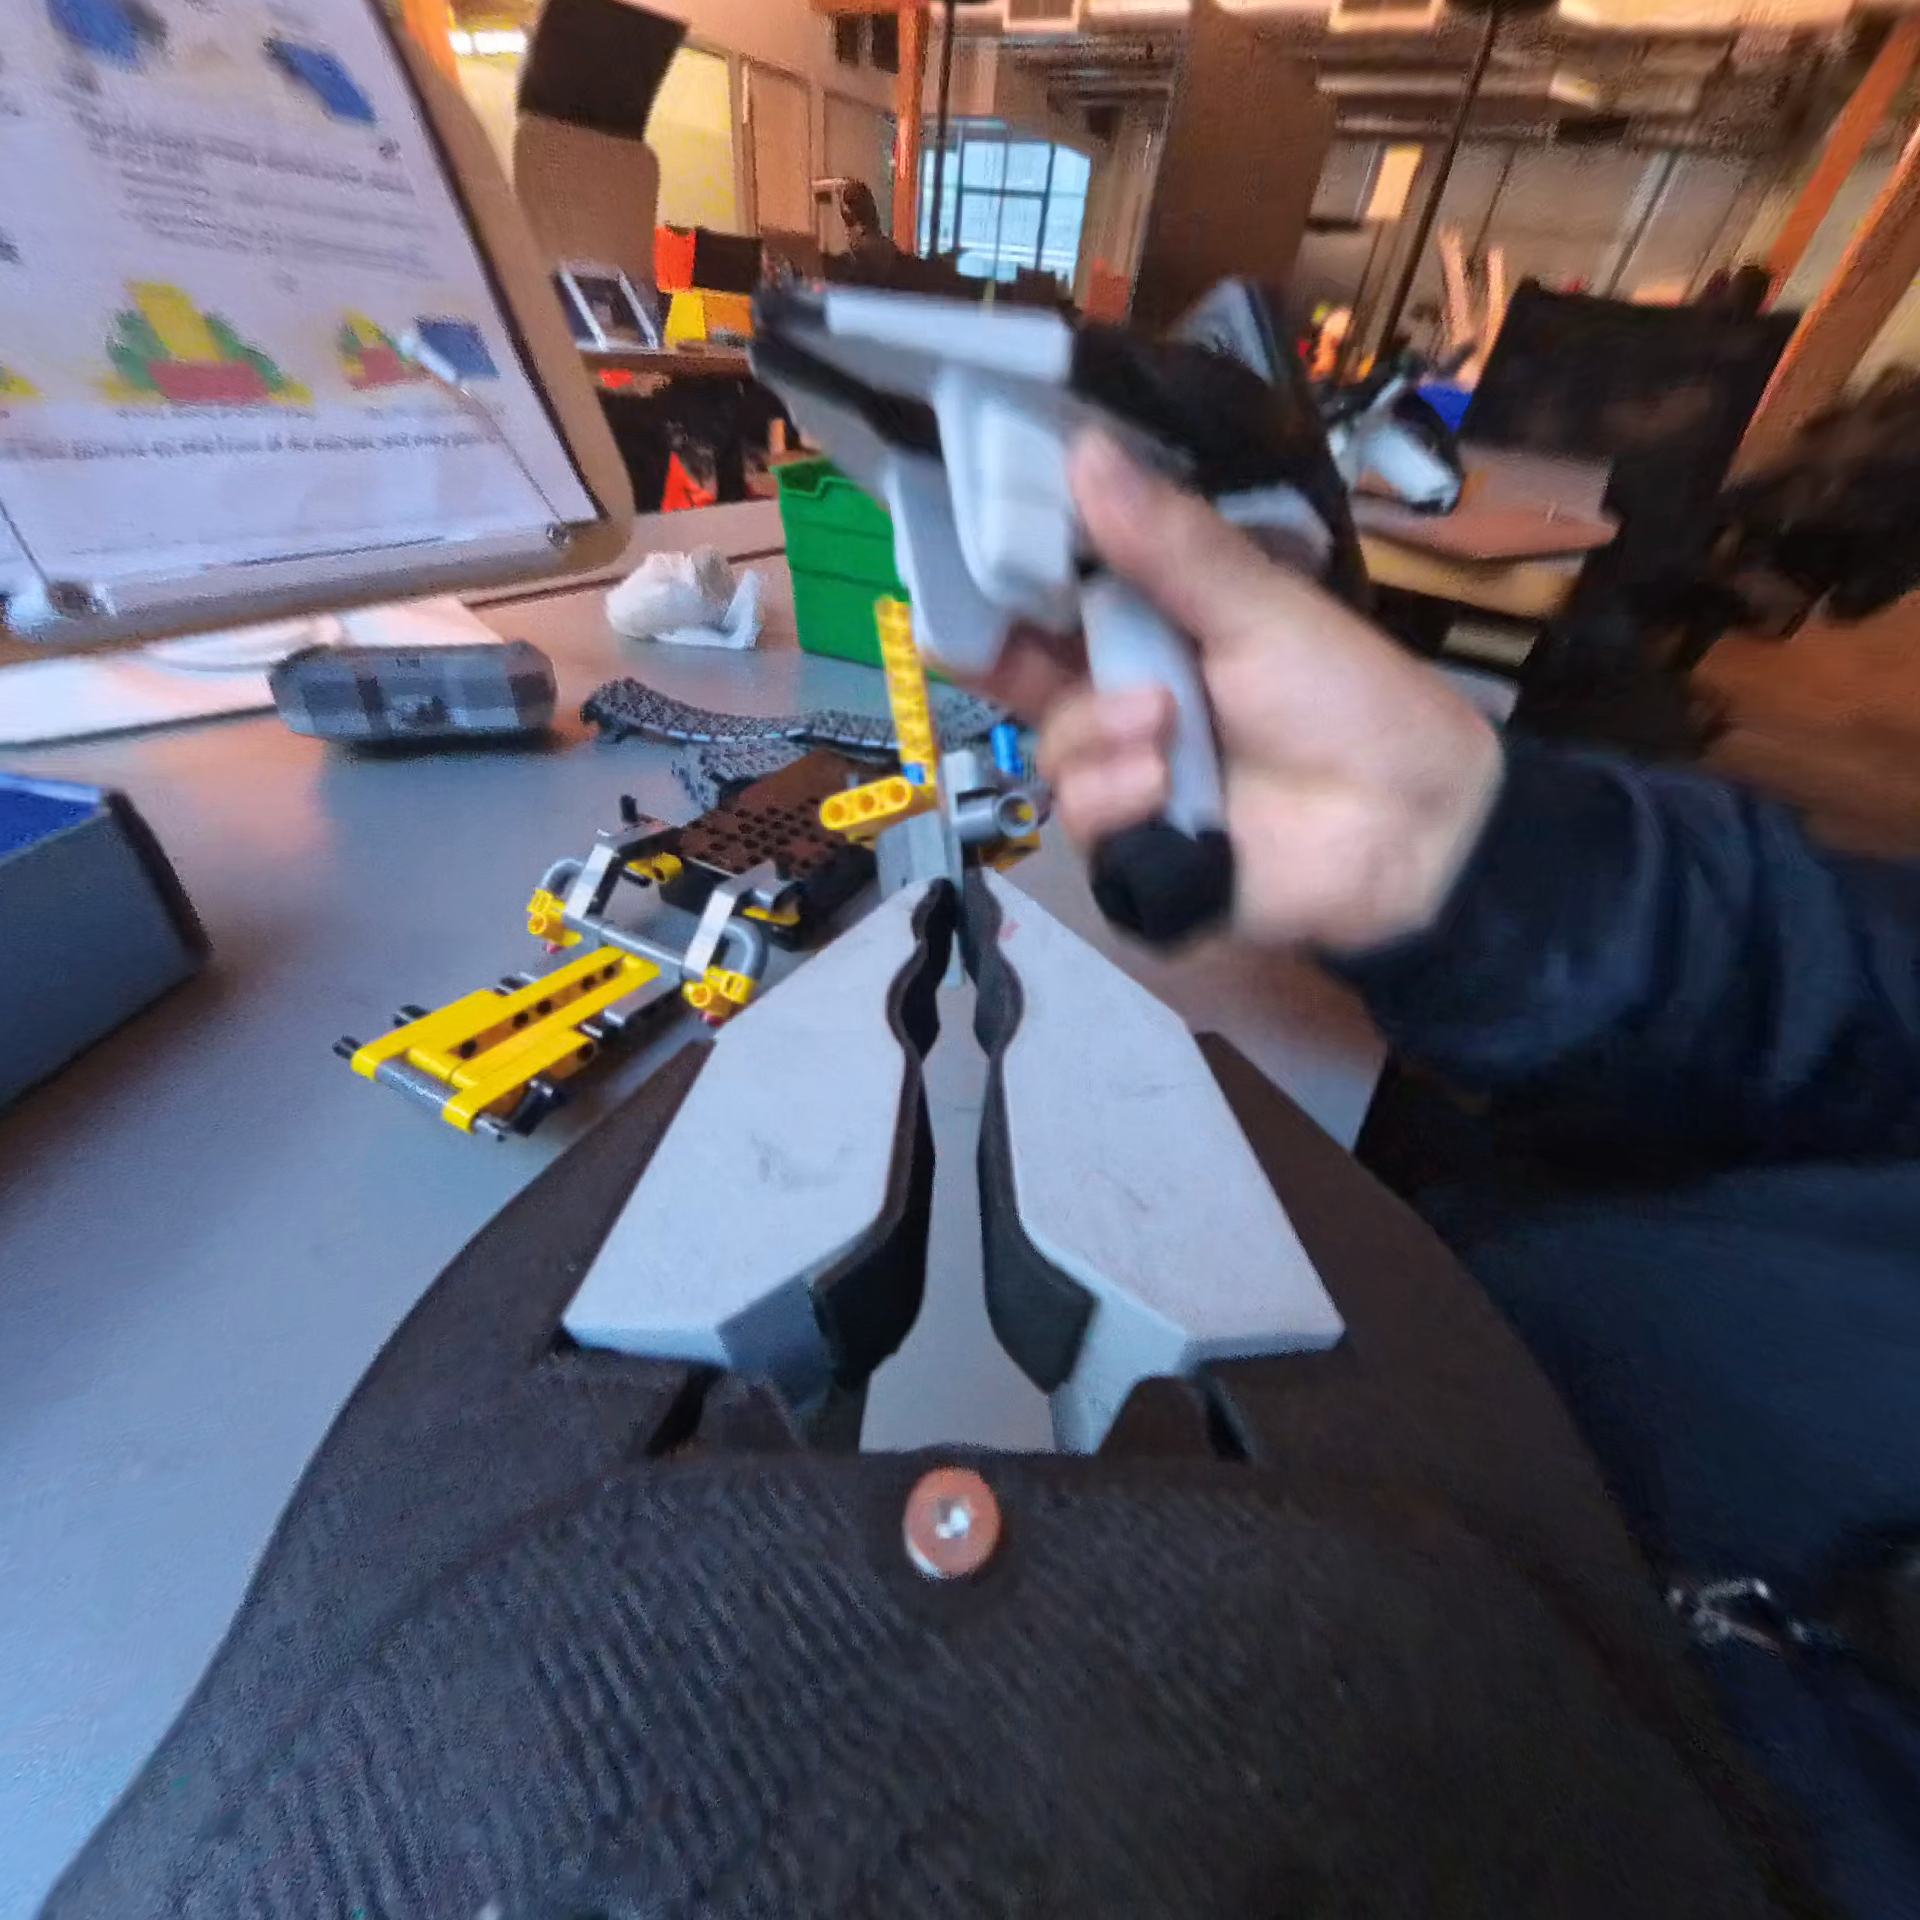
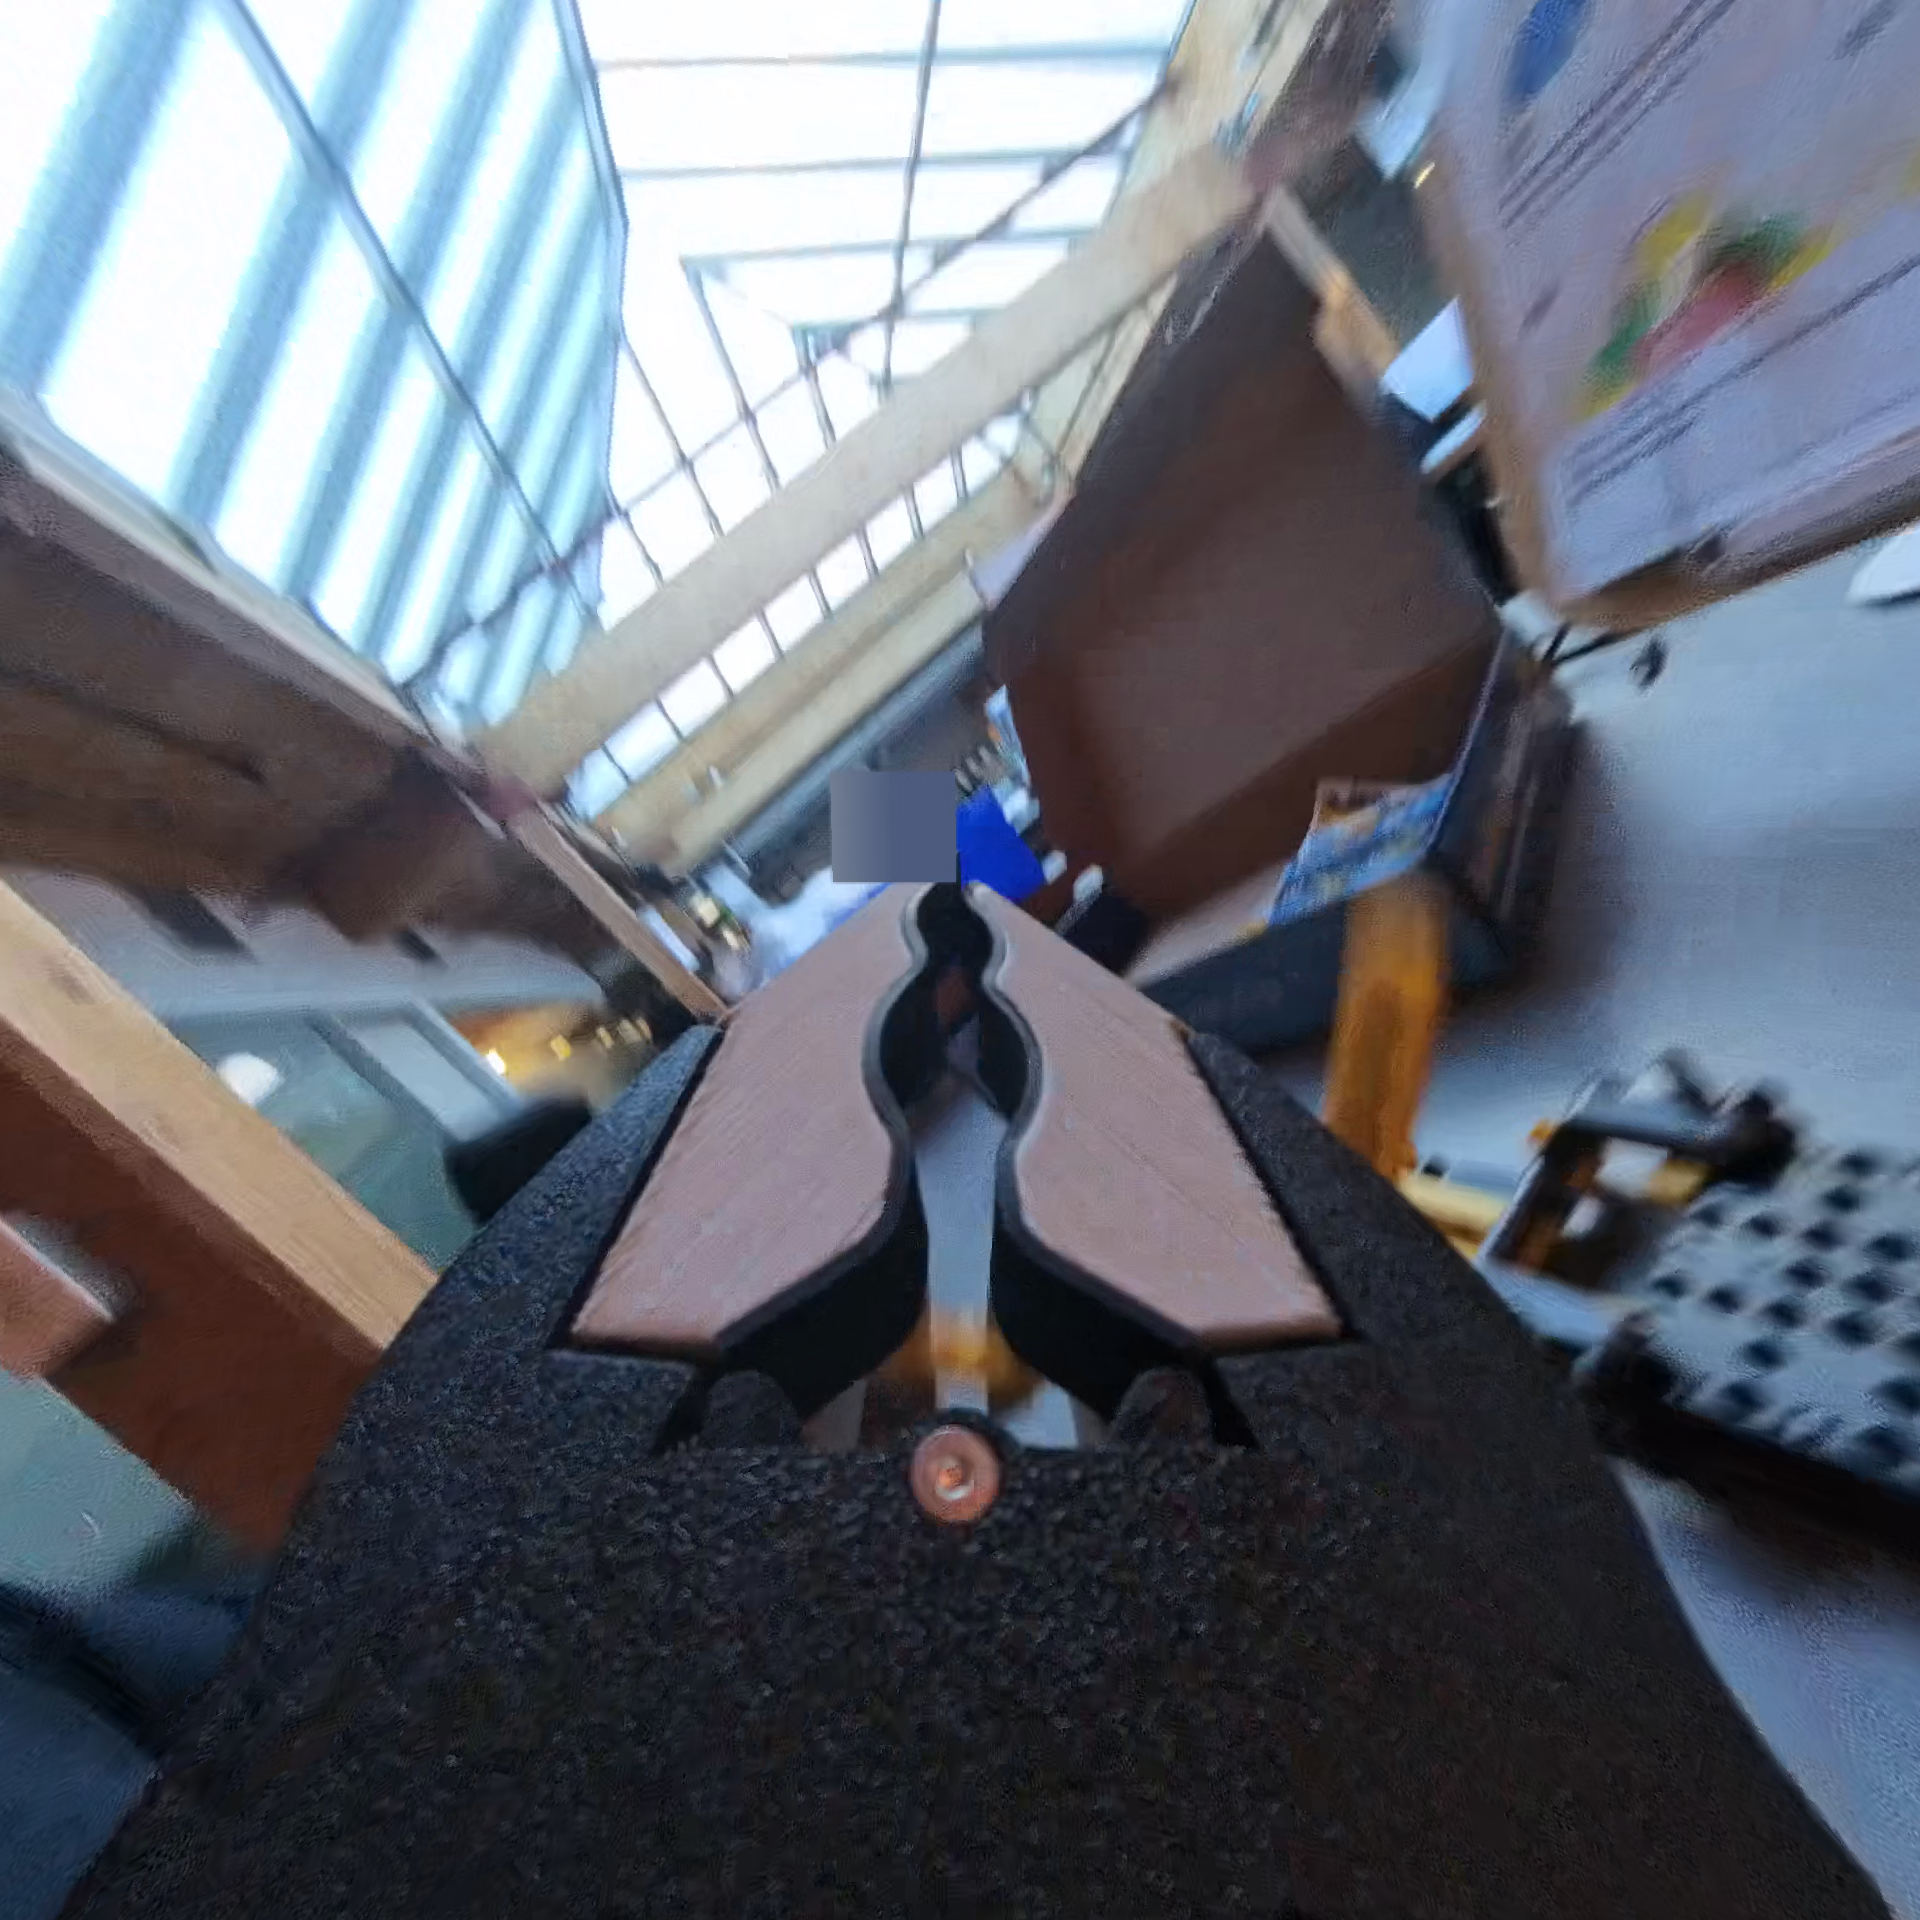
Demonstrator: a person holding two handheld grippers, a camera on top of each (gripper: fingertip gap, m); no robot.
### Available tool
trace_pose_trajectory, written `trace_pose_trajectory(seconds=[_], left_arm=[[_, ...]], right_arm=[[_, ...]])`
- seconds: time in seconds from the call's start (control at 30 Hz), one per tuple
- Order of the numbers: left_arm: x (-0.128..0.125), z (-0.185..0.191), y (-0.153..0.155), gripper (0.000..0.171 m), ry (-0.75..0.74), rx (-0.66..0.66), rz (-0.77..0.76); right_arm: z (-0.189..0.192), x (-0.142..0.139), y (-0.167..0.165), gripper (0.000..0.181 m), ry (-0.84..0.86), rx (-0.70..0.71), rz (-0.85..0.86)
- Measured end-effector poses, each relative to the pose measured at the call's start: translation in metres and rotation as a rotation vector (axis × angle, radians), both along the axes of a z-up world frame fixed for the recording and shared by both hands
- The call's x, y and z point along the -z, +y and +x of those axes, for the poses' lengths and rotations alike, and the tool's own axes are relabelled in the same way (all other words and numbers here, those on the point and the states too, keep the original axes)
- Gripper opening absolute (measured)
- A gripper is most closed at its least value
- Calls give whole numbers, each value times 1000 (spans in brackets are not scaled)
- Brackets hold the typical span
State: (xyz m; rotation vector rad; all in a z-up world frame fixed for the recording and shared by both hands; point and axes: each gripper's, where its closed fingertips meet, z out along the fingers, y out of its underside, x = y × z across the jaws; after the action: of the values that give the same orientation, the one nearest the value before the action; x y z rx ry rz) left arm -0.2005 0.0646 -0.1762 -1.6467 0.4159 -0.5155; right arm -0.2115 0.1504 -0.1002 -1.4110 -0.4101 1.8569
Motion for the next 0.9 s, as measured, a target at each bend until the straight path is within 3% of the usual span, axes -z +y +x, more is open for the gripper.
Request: trace_pose_trajectory(seconds=[0.03,0.1,0.17,0.27,0.37,0.63,0.9], left_arm=[[-4,7,-5,1,30,7,29],[-6,5,1,1,37,-3,24],[1,-6,10,1,43,-13,-16],[3,-17,13,0,-81,-8,-69],[1,-19,12,0,-104,-9,-72],[-4,-17,16,0,-291,-14,-98],[-7,-15,15,0,-341,-35,-93]], right_arm=[[15,-12,18,0,19,23,18],[19,-20,19,0,-74,-31,109],[12,-19,-6,0,-161,-114,192],[3,-1,-47,0,-315,-201,365],[6,16,-58,1,-408,-208,467],[5,49,-60,15,-389,-179,253],[-10,53,-66,13,-262,-230,94]])
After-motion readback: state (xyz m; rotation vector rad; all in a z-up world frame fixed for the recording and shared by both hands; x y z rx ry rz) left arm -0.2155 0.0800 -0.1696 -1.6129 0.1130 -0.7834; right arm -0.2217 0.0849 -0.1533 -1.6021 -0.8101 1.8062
